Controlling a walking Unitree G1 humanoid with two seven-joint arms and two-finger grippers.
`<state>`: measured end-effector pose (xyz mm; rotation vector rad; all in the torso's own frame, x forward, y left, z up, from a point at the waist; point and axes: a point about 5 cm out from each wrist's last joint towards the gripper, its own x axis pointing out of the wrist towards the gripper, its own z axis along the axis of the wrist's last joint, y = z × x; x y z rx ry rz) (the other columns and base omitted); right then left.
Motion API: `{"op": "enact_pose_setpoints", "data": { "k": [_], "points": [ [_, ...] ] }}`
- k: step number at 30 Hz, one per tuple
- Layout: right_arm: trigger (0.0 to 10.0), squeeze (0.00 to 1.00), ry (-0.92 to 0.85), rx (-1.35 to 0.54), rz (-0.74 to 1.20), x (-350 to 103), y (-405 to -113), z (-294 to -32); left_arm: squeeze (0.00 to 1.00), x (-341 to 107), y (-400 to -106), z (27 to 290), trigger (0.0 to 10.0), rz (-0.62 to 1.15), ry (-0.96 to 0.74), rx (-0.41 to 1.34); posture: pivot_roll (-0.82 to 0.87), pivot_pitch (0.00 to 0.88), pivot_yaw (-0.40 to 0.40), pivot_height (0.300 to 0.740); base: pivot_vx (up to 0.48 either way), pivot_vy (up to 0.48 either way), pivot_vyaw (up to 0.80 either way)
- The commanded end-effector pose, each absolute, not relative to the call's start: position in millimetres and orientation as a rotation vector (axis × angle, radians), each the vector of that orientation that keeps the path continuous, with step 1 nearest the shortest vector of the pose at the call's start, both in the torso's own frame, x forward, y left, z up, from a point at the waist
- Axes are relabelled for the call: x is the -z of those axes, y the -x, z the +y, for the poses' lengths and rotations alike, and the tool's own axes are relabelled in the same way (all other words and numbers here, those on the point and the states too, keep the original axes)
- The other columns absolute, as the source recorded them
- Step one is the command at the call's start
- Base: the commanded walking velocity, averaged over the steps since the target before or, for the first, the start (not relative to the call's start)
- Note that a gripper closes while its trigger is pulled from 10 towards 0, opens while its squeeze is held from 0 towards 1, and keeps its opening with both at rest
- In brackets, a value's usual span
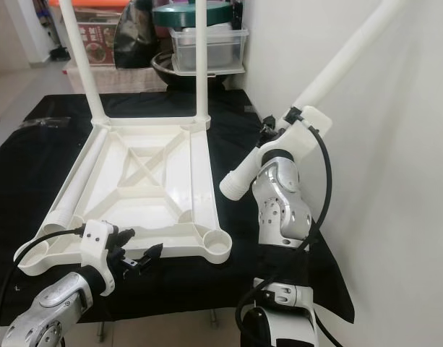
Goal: Building children table
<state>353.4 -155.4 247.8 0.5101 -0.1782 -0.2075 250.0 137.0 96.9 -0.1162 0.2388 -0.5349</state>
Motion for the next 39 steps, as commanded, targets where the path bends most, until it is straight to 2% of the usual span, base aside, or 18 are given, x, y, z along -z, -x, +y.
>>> {"op": "enact_pose_setpoints", "data": {
  "k": [1, 2, 3, 4, 6, 8, 9, 10, 11, 13, 15, 27, 39],
  "points": [
    [0.0, 0.00, -0.592, 0.023, -0.262, -261.5, -350.9, -138.7, 0.00, -94.5, -250.0, 135.7, 10.0, 0.246, 0.112, 0.539, 0.02, 0.000, -0.052, 0.740, 0.000, 0.000, 0.00],
    [0.0, 0.00, -0.653, -0.128, -0.306, -271.7, -346.9, -126.6, 0.00, -94.5, -249.9, 135.4, 10.0, 0.245, 0.113, 0.540, 0.02, 0.000, -0.052, 0.740, 0.000, 0.000, 0.00],
    [0.0, 0.00, -0.653, -0.128, -0.306, -271.7, -346.9, -126.6, 0.00, -94.5, -249.9, 135.4, 10.0, 0.245, 0.113, 0.540, 0.02, 0.000, -0.052, 0.740, 0.000, 0.000, 0.00],
    [0.0, 0.00, -0.693, -0.232, -0.336, -278.7, -343.3, -118.9, 0.00, -94.6, -249.9, 135.3, 10.0, 0.244, 0.114, 0.541, 0.02, 0.000, -0.052, 0.740, 0.000, 0.000, 0.00],
    [0.0, 0.00, -0.789, -0.534, -0.464, -304.9, -324.9, -107.9, 0.00, -94.1, -249.6, 134.6, 10.0, 0.245, 0.116, 0.544, 0.03, 0.000, -0.055, 0.740, 0.000, 0.000, 0.00],
    [0.0, 0.00, -0.789, -0.534, -0.464, -304.9, -324.9, -107.9, 0.00, -94.1, -249.6, 134.6, 10.0, 0.245, 0.116, 0.544, 0.03, 0.000, -0.055, 0.740, 0.000, 0.000, 0.00],
    [0.0, 0.00, -0.802, -0.643, -0.520, -314.7, -316.2, -105.7, 0.00, -93.9, -249.4, 134.2, 10.0, 0.246, 0.116, 0.545, 0.03, 0.000, -0.055, 0.740, 0.000, 0.000, 0.00],
    [0.0, 0.00, -0.805, -0.837, -0.585, -327.5, -299.8, -100.2, 0.00, -93.6, -249.3, 133.8, 10.0, 0.246, 0.117, 0.546, 0.02, 0.000, -0.057, 0.740, 0.000, 0.000, 0.00],
    [0.0, 0.00, -0.805, -0.837, -0.585, -327.5, -299.8, -100.2, 0.00, -93.6, -249.3, 133.8, 10.0, 0.246, 0.117, 0.546, 0.02, 0.000, -0.057, 0.740, 0.000, 0.000, 0.00],
    [0.0, 0.00, -0.738, -1.126, -0.647, -336.4, -274.0, -91.1, 0.00, -93.2, -249.3, 133.1, 10.0, 0.246, 0.118, 0.549, 0.02, 0.000, -0.058, 0.740, 0.000, 0.000, 0.00],
    [0.0, 0.00, -0.594, -1.373, -0.625, -326.1, -257.6, -83.7, 0.00, -92.8, -249.5, 132.0, 10.0, 0.245, 0.117, 0.551, 0.03, 0.000, -0.066, 0.740, 0.000, 0.000, 0.00],
    [0.0, 0.00, -0.545, -1.564, -0.547, -304.7, -243.3, -87.2, 0.00, -92.4, -248.0, 130.9, 10.0, 0.245, 0.123, 0.556, 0.03, 0.000, -0.067, 0.740, 0.000, 0.000, 0.00],
    [0.0, 0.00, -0.519, -1.635, -0.532, -299.0, -237.5, -87.2, 0.00, -94.7, -244.0, 128.0, 10.0, 0.244, 0.150, 0.602, 0.03, 0.000, -0.068, 0.740, 0.000, 0.000, 0.00]
  ]
}}
